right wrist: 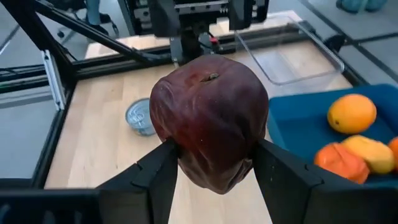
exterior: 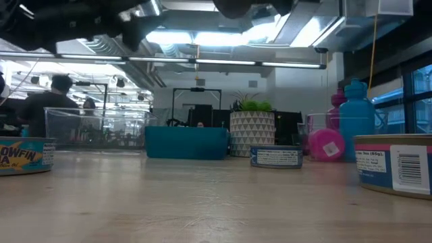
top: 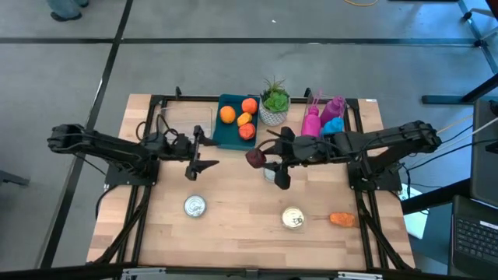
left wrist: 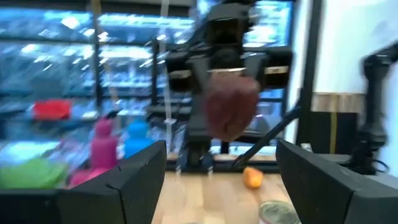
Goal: Pick & Place Food Item
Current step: Put the apple into the blue bin
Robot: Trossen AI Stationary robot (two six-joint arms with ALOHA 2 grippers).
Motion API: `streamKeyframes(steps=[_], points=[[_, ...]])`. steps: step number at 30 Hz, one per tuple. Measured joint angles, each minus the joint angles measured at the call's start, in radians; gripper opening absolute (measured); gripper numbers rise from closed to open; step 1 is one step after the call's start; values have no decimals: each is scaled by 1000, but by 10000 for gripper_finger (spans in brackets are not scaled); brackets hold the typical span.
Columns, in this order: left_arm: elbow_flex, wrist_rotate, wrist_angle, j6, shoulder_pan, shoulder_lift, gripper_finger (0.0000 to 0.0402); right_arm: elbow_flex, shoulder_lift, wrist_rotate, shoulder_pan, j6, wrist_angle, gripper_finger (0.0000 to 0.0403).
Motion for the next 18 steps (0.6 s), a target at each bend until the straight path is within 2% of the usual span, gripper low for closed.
streamKeyframes(steps=[5,14,18], points=[[102,74,50,57,0,124,310,7,0,-21,0,-7,0,196],[267,61,45,61,0,330,360,7,0,-25,0,0,-1,197],[318,72,48,61,11,372,368,7,0,-25,0,-4,-5,197]])
